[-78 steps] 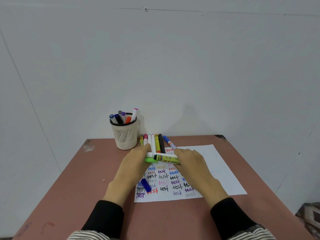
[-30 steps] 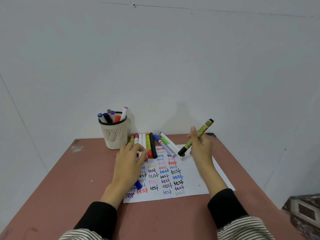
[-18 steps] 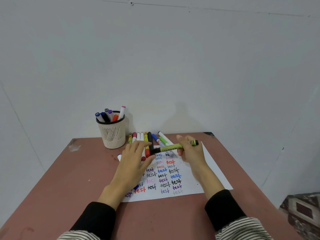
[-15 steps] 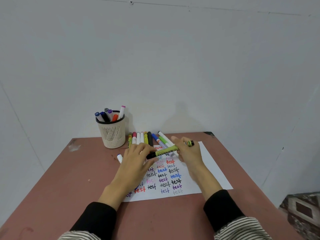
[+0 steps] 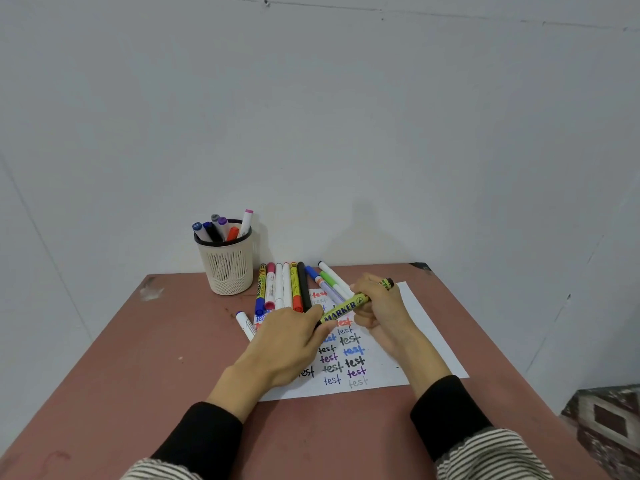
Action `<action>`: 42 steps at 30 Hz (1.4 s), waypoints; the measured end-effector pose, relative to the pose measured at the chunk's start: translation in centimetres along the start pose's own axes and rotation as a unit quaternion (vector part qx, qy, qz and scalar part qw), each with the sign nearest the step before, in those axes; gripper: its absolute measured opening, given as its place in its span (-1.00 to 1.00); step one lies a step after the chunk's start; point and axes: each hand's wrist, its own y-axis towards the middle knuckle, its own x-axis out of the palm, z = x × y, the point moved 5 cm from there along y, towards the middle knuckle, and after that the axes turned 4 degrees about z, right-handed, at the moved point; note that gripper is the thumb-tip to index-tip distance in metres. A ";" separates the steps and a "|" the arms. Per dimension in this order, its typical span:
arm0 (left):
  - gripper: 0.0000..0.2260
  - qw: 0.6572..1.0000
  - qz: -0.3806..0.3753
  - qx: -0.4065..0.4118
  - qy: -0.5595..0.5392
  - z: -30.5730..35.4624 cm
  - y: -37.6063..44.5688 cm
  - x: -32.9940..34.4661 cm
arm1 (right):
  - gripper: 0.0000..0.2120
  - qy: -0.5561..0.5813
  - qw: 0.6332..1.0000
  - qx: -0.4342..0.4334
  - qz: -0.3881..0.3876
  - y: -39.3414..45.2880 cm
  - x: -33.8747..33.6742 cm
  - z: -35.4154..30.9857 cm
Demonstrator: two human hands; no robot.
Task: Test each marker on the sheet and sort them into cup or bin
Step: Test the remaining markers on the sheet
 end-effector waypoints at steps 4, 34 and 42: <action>-0.49 0.998 -0.020 -0.025 -0.059 0.5 0.1 0.3 | -0.57 0.004 1.000 -0.009 -0.007 0.1 -0.4 -0.3; -0.72 0.996 -0.029 0.008 0.085 0.9 5.8 5.2 | -0.78 -0.487 0.845 -0.196 0.102 3.1 -7.1 1.2; -0.74 0.999 -0.027 -0.041 0.021 -0.7 3.8 4.6 | -0.53 -0.418 0.884 -0.188 0.088 2.4 -7.1 0.5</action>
